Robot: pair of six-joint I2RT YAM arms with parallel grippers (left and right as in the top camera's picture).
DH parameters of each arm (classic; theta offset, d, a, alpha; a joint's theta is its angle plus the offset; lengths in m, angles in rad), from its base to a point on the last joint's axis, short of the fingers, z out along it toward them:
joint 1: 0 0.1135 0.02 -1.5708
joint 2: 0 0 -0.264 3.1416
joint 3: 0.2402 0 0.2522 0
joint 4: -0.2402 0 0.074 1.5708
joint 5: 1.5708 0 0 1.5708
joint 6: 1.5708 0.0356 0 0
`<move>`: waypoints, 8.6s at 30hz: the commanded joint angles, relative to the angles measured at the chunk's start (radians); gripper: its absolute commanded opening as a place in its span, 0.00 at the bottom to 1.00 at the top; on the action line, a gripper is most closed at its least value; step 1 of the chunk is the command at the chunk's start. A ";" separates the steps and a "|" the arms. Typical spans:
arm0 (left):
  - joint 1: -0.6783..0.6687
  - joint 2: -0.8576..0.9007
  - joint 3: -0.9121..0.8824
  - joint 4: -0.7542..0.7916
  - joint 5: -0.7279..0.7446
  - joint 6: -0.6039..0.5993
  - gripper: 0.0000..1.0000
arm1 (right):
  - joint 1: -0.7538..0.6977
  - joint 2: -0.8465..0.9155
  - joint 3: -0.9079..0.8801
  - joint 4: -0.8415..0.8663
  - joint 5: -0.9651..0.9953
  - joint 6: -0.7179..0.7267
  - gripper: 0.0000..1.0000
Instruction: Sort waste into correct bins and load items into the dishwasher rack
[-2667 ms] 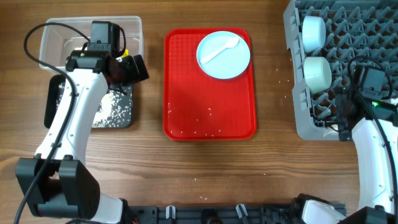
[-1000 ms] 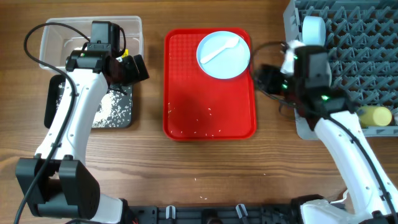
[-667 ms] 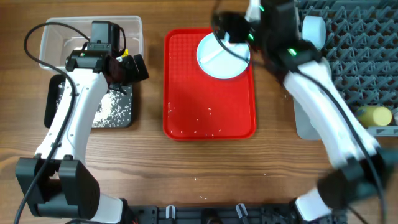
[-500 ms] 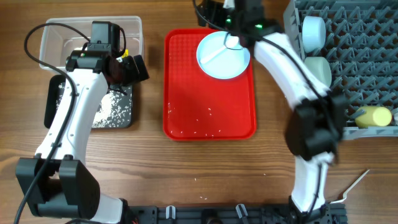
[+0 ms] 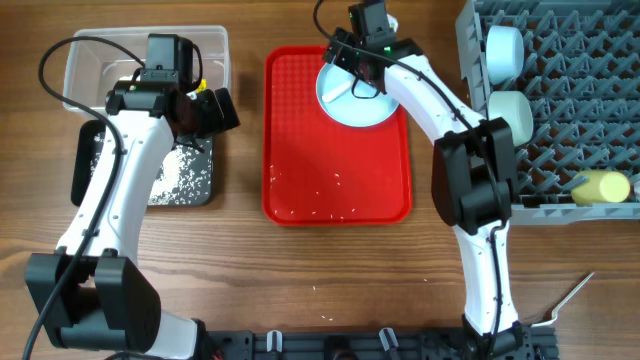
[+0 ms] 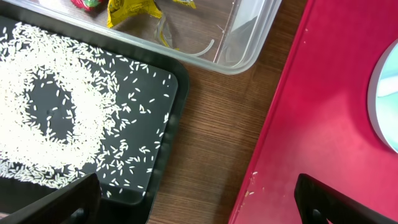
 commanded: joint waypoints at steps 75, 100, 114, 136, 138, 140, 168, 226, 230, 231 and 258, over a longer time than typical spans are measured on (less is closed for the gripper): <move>0.005 0.008 0.001 -0.001 -0.002 -0.009 1.00 | -0.582 -0.653 -0.503 -0.807 0.319 0.491 0.50; 0.005 0.008 0.001 -0.001 -0.002 -0.009 1.00 | -0.104 -0.590 -0.288 -0.296 -0.116 -0.339 1.00; 0.005 0.008 0.001 -0.001 -0.002 -0.009 1.00 | -0.034 -0.296 -0.344 -0.222 -0.042 -0.166 0.87; 0.005 0.008 0.001 -0.001 -0.002 -0.009 1.00 | -0.034 -0.253 -0.412 -0.114 -0.028 -0.139 0.49; 0.005 0.008 0.001 -0.001 -0.002 -0.009 1.00 | -0.034 -0.301 -0.412 -0.122 -0.028 -0.137 0.50; 0.005 0.008 0.001 -0.001 -0.002 -0.009 1.00 | -0.034 -0.351 -0.412 -0.139 -0.028 -0.126 0.50; 0.005 0.008 0.001 -0.001 -0.002 -0.009 1.00 | -0.034 -0.323 -0.586 -0.090 -0.035 -0.111 0.04; 0.005 0.008 0.001 -0.001 -0.002 -0.009 1.00 | -0.569 -0.471 -0.563 0.818 0.502 -1.734 0.04; 0.005 0.008 0.001 -0.001 -0.002 -0.009 1.00 | -0.569 -0.469 -0.563 0.819 0.493 -1.725 0.65; 0.005 0.008 0.001 -0.001 -0.002 -0.009 1.00 | -0.569 -0.469 -0.563 0.818 0.485 -1.689 0.78; 0.005 0.008 0.001 -0.001 -0.002 -0.009 1.00 | -0.110 -0.818 -0.563 0.108 -0.342 -0.244 1.00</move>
